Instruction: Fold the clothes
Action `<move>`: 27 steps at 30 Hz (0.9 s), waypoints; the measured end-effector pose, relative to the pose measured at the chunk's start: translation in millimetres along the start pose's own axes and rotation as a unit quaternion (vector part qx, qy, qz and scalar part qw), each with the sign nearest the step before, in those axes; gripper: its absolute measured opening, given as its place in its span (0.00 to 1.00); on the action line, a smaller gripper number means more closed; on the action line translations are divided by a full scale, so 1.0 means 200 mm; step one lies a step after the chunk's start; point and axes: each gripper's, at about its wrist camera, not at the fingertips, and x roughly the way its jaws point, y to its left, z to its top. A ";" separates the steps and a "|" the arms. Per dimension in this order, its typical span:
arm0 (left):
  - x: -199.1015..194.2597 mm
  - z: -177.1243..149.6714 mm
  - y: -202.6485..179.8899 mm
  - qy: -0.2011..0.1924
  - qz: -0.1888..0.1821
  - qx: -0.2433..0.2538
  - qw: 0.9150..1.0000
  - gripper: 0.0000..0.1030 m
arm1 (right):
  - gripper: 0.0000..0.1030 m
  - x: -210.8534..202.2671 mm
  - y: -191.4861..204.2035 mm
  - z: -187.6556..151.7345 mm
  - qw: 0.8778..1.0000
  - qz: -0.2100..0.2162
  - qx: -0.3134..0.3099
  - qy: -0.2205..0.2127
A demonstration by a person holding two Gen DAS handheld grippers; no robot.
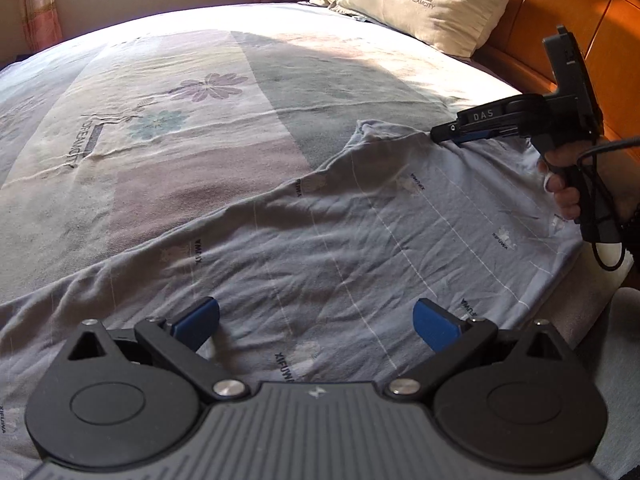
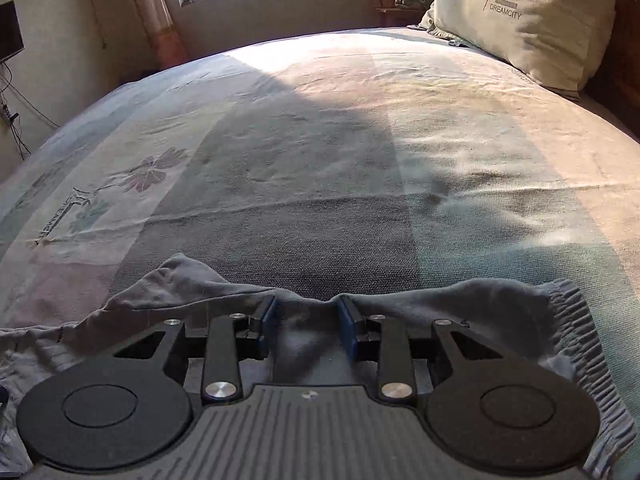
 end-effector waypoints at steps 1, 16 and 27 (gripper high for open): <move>-0.01 0.00 0.03 -0.005 0.004 -0.006 1.000 0.99 | 0.35 -0.02 0.02 0.02 1.000 -0.002 -0.005 0.001; -0.03 -0.05 0.19 -0.012 0.005 -0.039 0.999 0.99 | 0.37 0.16 0.56 0.04 0.991 0.050 -0.126 0.019; -0.02 -0.06 0.20 -0.001 0.008 -0.045 0.999 0.99 | 0.41 0.09 0.41 0.06 0.997 0.024 -0.060 0.034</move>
